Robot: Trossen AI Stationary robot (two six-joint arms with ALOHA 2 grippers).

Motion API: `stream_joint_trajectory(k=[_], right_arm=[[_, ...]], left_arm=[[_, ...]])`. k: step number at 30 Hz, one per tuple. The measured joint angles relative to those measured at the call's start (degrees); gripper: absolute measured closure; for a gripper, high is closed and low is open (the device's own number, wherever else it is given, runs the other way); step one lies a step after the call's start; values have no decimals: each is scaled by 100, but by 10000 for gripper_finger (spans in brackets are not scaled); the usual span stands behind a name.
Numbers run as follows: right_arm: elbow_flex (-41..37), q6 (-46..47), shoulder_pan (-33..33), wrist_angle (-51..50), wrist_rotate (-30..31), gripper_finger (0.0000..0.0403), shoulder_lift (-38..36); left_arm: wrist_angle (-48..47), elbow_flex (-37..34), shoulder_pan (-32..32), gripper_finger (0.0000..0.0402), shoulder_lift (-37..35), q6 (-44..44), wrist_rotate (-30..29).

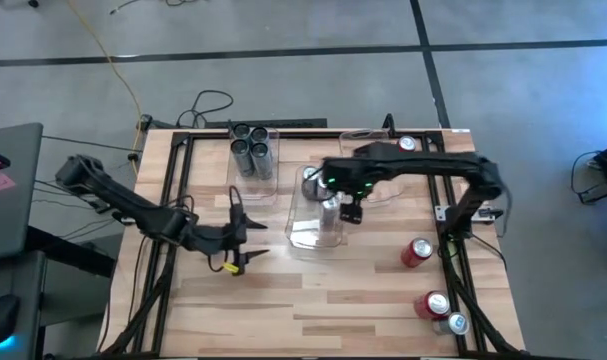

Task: Sort soda cans
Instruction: Put the blue soda can into the middle transparent bin

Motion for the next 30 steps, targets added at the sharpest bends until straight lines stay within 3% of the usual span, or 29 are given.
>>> stream_joint_trajectory(k=[7,15,24,30], right_arm=[[0,1987,603,-1015,421,35,-1272],[-454,4026,2114,-1019,122,35,-2335],[-1340,5833,4316,-1020,-225,35,-2443],[-1604,7446,5314,-969,-1318,35,-1991]], left_arm=[[-69,-52,-362,104,-18,-129,-497],[-76,-52,-516,104,-18,-213,-603],[-61,-52,-511,104,-18,-217,-619],[-82,-52,-509,104,-18,-205,-619]])
